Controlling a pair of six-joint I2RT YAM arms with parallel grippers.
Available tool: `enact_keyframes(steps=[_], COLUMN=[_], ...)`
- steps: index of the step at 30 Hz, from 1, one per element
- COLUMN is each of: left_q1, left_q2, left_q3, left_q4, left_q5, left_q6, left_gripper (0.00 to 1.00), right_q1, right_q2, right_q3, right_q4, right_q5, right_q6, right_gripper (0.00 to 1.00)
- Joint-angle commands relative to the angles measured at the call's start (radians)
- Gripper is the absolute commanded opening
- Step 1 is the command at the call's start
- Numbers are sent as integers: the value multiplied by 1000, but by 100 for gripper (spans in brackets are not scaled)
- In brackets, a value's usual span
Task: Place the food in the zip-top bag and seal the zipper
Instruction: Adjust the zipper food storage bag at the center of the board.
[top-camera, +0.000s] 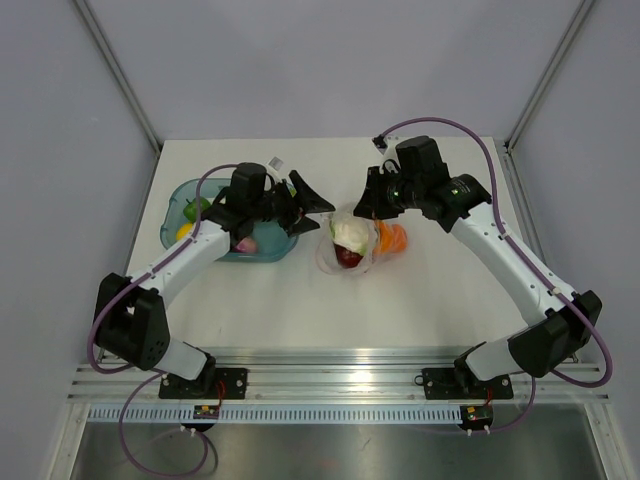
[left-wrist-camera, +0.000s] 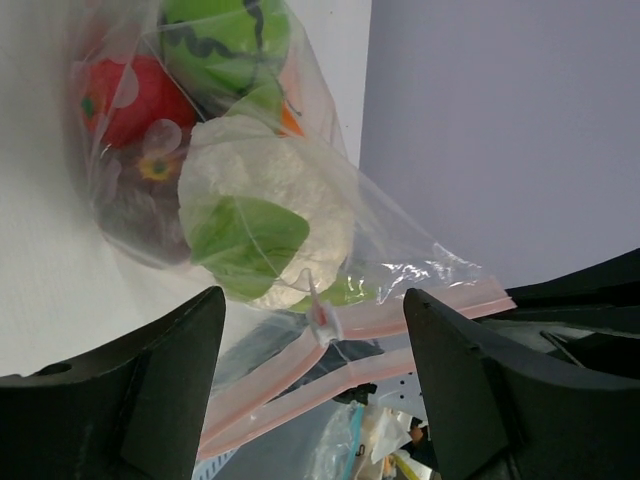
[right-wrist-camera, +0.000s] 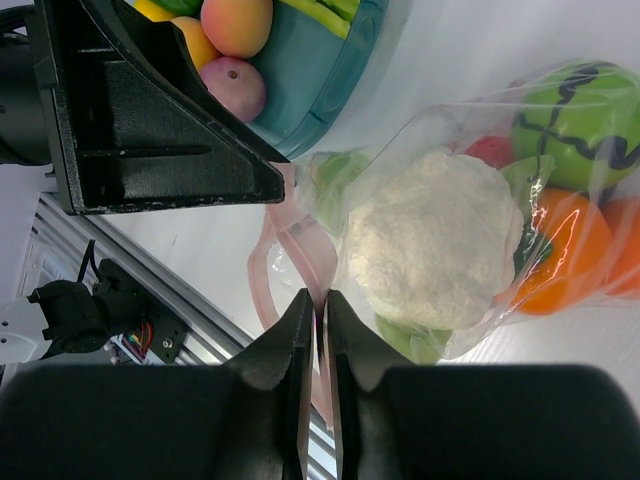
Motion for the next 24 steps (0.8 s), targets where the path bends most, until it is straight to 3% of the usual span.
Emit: enact_keyframes(steps=[1,3,5,7,8,9,10,11,13,17,20,22,24], left_q1=[-10,-22,-33,-45,-48,-49,-49,-49,-45,-38,-35,-33,-30], left_q2=[0,20,32,37,39,37,36,33,25,8,-17,-35,-46], left_q3=[-14,-4,7,16,19,26,26,29,44,69,79,90,93], left_q4=[136,135,133,138,138,139,139,135,124,99,86,73,56], left_q5=[30,33,36,33,32,33,36,33,27,-11,-47,-67,-94], left_q6=[-107,-110,-116,-118,-116,-118,-118,-119,-116,-124,-135,-142,-156], left_gripper=[74,71,61,49,36,26,18,3,0,0,0,0,0], right_q1=[5,7,7,10,10,10,10,10,10,10,10,16,25], right_q2=[4,1,-1,-4,-6,-15,-22,-32,-68,-189,-315,-413,-582], right_q3=[-1,-1,0,0,3,6,15,23,51,19,-125,-324,-509], right_q4=[49,45,40,32,20,11,3,-26,-61,-101,-28,126,240], right_q5=[-21,-18,-16,-4,2,17,30,45,89,186,179,101,67], right_q6=[6,6,4,3,0,-3,-6,-10,-25,-69,-150,-250,-260], right_gripper=[17,17,17,17,19,34,42,51,67,72,71,66,67])
